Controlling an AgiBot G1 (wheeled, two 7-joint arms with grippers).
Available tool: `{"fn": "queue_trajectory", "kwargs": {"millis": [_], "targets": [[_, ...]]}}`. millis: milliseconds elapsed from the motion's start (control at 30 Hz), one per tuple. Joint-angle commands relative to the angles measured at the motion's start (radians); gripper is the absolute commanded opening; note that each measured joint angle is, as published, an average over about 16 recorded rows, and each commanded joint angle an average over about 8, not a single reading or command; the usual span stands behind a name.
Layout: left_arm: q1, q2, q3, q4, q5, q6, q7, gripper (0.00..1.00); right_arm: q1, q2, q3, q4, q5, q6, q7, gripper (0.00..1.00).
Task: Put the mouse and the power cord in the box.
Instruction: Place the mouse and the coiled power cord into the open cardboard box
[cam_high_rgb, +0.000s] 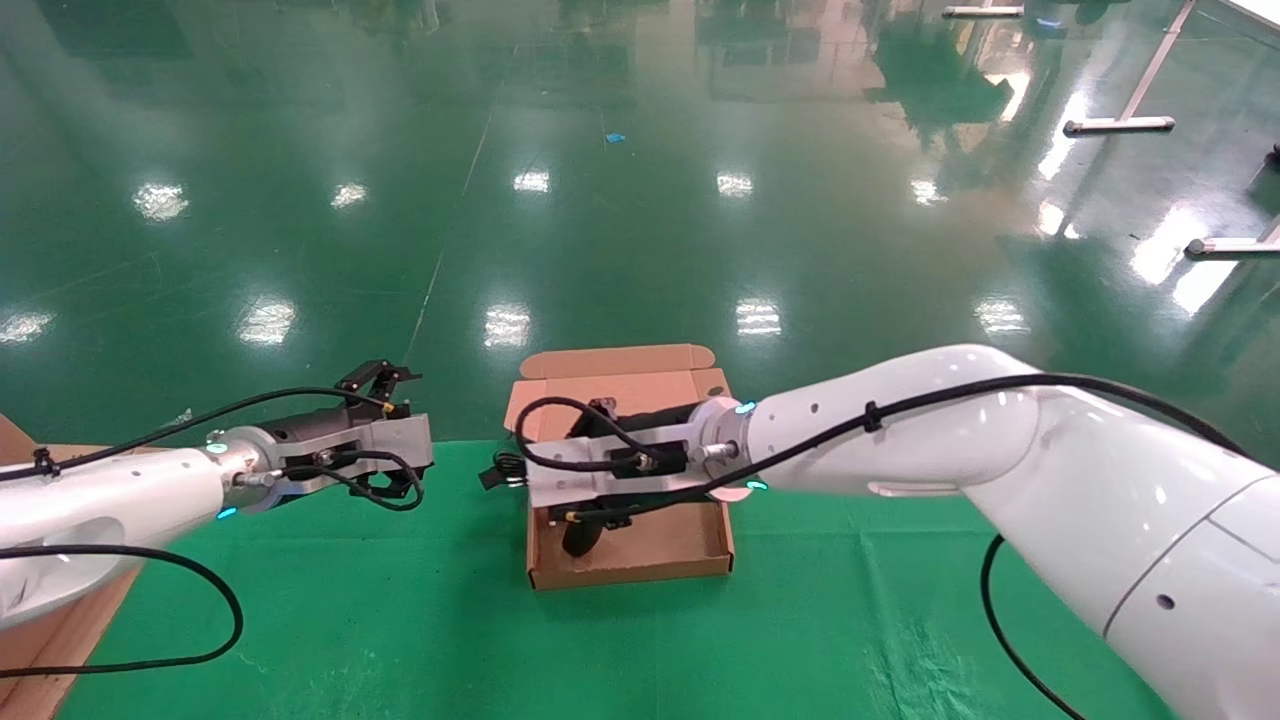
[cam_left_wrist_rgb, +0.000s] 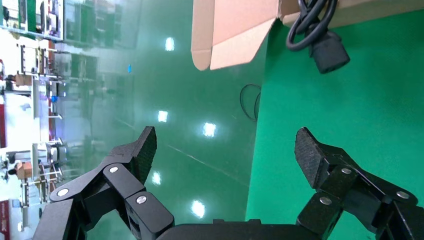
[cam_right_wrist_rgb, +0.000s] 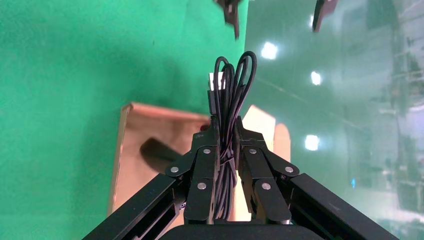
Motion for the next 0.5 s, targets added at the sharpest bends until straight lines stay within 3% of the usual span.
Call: {"fn": "queue_trajectory", "kwargs": {"millis": [33,200,267,500], "targets": [[0.001,0.000,-0.008,0.012,-0.010,0.001,0.011,1.00,-0.003,0.001,-0.033,-0.007,0.009,0.020,0.012,0.19],[-0.002,0.003,-0.015,0.030,-0.019,0.008,0.030,1.00,-0.013,0.003,-0.082,-0.048,0.007,0.048,0.011,0.82],[-0.002,0.004,-0.017,0.035,-0.022,0.009,0.034,1.00,-0.016,0.003,-0.095,-0.056,0.008,0.055,0.009,1.00],[-0.003,0.003,-0.020,0.040,-0.026,0.012,0.037,1.00,-0.020,0.003,-0.104,-0.061,0.011,0.063,0.007,1.00]]}}
